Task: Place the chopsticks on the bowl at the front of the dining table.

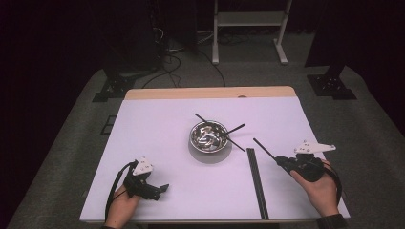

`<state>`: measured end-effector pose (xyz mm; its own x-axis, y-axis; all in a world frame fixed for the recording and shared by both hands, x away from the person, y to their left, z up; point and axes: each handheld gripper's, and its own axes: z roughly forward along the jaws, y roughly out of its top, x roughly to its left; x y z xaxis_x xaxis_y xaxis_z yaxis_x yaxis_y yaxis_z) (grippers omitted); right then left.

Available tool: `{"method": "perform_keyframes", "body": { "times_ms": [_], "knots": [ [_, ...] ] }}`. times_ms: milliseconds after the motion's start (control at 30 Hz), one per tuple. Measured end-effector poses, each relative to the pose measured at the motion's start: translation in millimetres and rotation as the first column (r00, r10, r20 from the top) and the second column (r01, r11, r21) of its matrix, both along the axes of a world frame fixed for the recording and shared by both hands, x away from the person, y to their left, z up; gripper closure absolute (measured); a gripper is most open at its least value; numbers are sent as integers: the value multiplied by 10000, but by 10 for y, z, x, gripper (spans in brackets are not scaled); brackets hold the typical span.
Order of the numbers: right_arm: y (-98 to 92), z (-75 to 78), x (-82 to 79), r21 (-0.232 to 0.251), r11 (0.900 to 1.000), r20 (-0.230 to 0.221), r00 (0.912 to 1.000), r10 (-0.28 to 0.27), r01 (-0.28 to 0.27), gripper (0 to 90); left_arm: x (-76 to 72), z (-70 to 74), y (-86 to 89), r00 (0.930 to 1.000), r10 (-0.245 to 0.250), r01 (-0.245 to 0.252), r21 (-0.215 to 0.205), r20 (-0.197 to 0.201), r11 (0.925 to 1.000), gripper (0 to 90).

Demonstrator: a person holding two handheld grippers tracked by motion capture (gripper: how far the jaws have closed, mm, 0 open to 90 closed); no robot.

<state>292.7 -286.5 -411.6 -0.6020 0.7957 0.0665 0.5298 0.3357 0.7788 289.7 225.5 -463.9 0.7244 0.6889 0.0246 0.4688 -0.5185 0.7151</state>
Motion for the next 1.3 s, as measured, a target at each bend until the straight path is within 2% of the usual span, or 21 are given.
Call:
{"method": "perform_keyframes", "body": {
  "times_ms": [600,1300],
  "knots": [
    [237,120,98,152,9990,154,9990,408,-411,858,0,0,0,10000,-3,3,0,4,10000,0],
    [671,275,273,226,9938,308,9937,1079,-1086,858,0,-1,0,10000,-2,2,-7,8,10000,0]
  ]
}}
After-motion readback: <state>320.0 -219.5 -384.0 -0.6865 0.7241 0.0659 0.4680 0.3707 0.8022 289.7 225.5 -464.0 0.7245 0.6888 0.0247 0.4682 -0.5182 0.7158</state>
